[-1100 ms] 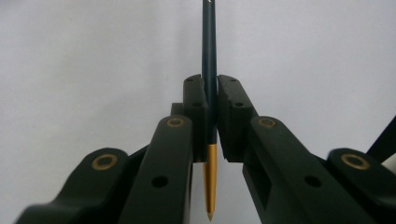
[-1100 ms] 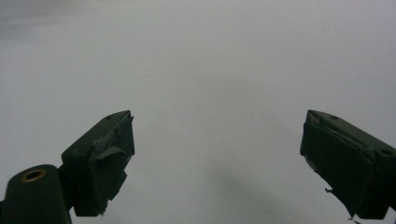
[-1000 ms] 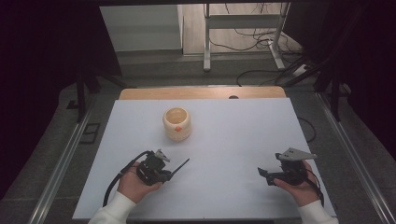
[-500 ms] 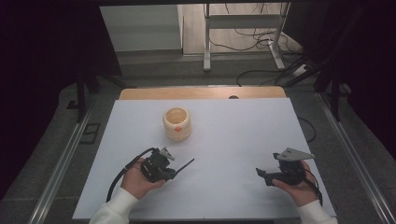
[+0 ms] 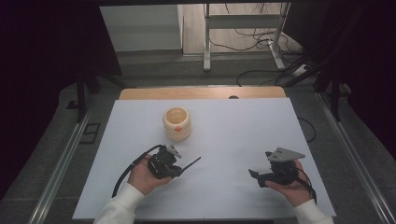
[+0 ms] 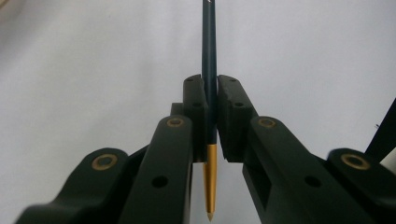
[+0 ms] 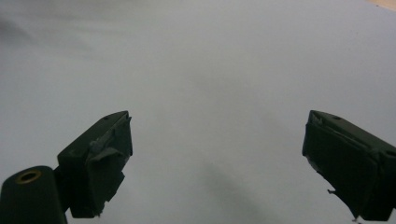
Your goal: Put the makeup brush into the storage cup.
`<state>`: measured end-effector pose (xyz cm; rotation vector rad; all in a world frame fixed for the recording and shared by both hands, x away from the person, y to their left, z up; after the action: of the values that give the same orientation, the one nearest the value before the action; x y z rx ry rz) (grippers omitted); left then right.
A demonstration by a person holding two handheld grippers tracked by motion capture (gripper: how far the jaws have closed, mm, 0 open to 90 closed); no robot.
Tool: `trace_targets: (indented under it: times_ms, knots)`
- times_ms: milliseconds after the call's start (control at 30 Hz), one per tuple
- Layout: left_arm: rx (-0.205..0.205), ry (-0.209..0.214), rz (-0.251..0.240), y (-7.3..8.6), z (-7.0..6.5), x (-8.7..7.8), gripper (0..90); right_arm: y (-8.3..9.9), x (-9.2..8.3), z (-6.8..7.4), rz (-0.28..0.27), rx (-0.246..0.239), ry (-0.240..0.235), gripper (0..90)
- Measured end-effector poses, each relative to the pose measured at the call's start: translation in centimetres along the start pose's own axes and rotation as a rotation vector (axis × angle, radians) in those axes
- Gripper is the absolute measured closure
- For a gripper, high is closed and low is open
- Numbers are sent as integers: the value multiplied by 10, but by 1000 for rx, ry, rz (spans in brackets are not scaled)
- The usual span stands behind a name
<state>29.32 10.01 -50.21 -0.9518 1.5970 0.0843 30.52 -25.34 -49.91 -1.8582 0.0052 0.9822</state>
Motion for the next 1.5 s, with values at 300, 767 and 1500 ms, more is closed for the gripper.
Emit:
trace_targets:
  times_ms: [300, 767, 1500]
  knots:
    - [24, 1, -3, -11, -4, 3, 834, -5, 2, 9, 1, -50, -53, 52]
    - [68, 11, 21, -25, -9, 10, 834, -22, 12, 29, 19, -142, -90, 32]
    - [86, 28, 22, -30, -13, 12, 834, -35, 26, 48, 28, -248, -98, 50]
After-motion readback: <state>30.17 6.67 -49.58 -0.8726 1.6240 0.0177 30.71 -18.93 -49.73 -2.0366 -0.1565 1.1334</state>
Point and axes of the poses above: each handheld gripper's, and its own axes: x roughly forward along the jaws, y roughly out of its underside, z roughly to its left, the point moved 3 cm from there along x, roughly forward along the jaws, and after that the axes turned 9 degrees about y, right-handed, at the moved point
